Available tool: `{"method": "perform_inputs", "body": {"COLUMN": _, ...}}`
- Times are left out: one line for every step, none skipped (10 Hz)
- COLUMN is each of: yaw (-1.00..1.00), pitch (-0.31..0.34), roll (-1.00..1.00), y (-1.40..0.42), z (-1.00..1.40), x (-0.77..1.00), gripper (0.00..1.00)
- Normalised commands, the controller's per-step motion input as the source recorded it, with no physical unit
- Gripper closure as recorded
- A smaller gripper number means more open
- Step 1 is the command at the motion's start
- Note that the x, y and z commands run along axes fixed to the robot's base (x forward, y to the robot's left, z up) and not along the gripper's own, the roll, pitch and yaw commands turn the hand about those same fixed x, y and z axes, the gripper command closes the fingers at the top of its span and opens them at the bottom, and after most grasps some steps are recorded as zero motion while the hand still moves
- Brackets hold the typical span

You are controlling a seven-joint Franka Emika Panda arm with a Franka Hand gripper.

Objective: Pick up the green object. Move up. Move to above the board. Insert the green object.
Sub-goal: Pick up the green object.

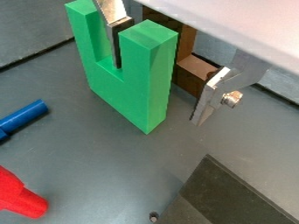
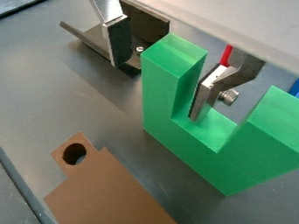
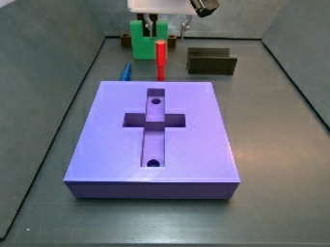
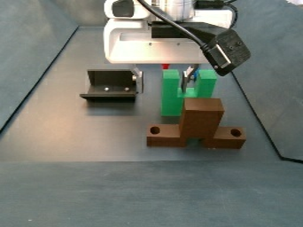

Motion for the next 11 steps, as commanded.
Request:
{"method": "perform_inputs", "body": {"yaw": 0.00, "pitch": 0.000, "roll": 0.00, "y": 0.00, "z": 0.00, "x": 0.00, "gripper": 1.00}}
{"method": "perform_inputs", "body": {"yaw": 0.00, "pitch": 0.000, "roll": 0.00, "y": 0.00, "z": 0.00, "x": 0.00, "gripper": 1.00}}
{"method": "perform_inputs", "body": {"yaw": 0.00, "pitch": 0.000, "roll": 0.00, "y": 0.00, "z": 0.00, "x": 0.00, "gripper": 1.00}}
{"method": "perform_inputs", "body": {"yaw": 0.00, "pitch": 0.000, "roll": 0.00, "y": 0.00, "z": 0.00, "x": 0.00, "gripper": 1.00}}
{"method": "perform_inputs", "body": {"yaw": 0.00, "pitch": 0.000, "roll": 0.00, "y": 0.00, "z": 0.00, "x": 0.00, "gripper": 1.00}}
{"method": "perform_inputs", "body": {"yaw": 0.00, "pitch": 0.000, "roll": 0.00, "y": 0.00, "z": 0.00, "x": 0.00, "gripper": 1.00}}
{"method": "perform_inputs", "body": {"yaw": 0.00, "pitch": 0.000, "roll": 0.00, "y": 0.00, "z": 0.00, "x": 0.00, "gripper": 1.00}}
{"method": "perform_inputs", "body": {"yaw": 0.00, "pitch": 0.000, "roll": 0.00, "y": 0.00, "z": 0.00, "x": 0.00, "gripper": 1.00}}
{"method": "perform_inputs", "body": {"yaw": 0.00, "pitch": 0.000, "roll": 0.00, "y": 0.00, "z": 0.00, "x": 0.00, "gripper": 1.00}}
{"method": "perform_inputs", "body": {"yaw": 0.00, "pitch": 0.000, "roll": 0.00, "y": 0.00, "z": 0.00, "x": 0.00, "gripper": 1.00}}
{"method": "perform_inputs", "body": {"yaw": 0.00, "pitch": 0.000, "roll": 0.00, "y": 0.00, "z": 0.00, "x": 0.00, "gripper": 1.00}}
